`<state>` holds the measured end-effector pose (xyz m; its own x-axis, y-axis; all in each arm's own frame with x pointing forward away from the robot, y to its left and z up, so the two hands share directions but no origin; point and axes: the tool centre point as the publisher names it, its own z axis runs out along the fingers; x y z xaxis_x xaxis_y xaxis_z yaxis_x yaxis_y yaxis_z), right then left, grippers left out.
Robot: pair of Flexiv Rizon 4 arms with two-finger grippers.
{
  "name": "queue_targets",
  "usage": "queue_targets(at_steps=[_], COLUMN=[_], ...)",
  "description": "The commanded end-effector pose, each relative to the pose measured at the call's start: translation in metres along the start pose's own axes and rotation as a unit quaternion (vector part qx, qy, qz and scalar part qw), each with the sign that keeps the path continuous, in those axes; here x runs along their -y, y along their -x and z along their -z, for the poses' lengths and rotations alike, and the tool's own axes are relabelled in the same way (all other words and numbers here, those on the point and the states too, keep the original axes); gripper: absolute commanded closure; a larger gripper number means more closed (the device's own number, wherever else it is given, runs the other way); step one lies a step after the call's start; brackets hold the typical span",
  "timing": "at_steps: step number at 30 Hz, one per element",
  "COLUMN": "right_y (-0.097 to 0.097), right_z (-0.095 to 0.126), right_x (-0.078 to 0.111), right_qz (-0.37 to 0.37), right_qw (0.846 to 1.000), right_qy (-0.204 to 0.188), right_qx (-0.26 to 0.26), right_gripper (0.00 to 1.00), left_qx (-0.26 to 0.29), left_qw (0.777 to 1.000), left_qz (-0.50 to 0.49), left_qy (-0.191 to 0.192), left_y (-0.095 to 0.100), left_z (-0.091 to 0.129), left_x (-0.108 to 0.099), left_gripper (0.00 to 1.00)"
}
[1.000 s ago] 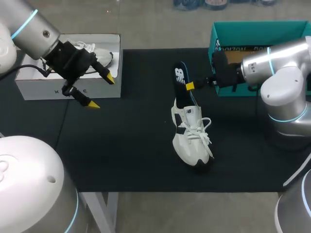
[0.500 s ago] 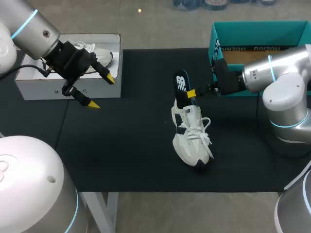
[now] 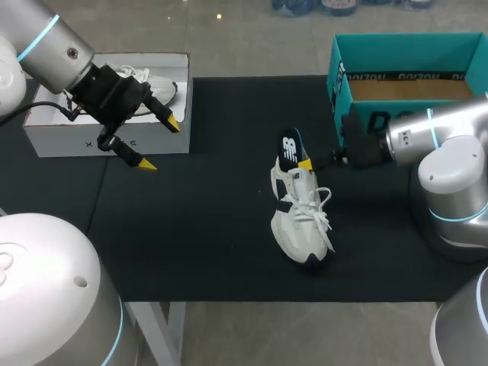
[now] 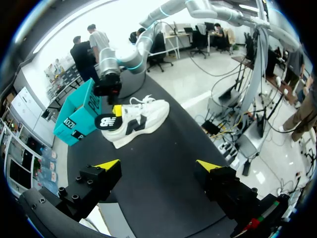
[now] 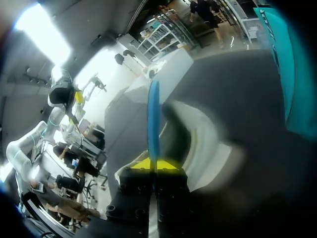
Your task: Take the shoe out of the shoebox, open the shoe tongue, remove and reinsert the insole, then place the shoe into the shoebox
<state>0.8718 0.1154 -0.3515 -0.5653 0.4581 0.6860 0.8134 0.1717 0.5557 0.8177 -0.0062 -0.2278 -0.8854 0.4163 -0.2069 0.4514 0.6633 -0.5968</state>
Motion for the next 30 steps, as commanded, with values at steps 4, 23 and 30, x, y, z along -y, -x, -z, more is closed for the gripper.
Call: queue_targets(at_steps=[4,23,30], right_y=[-0.002,0.012,0.015], right_z=[-0.007,0.002,0.000], right_x=[0.017,-0.052,-0.051], right_qz=[-0.011,0.033,0.033], right_qw=[1.000,0.999,0.999], right_qy=[0.002,0.012,0.007], right_qx=[0.002,0.031,0.035], right_gripper=[0.96,0.55,1.00], left_qx=[-0.001,-0.001,-0.001], left_qw=[1.000,1.000,1.000], left_qz=[0.000,0.000,0.000], left_qy=[0.002,0.002,0.002], left_y=[0.000,0.000,0.000], left_z=[0.000,0.000,0.000], left_x=[0.000,0.000,0.000], left_gripper=[0.00,0.00,0.00])
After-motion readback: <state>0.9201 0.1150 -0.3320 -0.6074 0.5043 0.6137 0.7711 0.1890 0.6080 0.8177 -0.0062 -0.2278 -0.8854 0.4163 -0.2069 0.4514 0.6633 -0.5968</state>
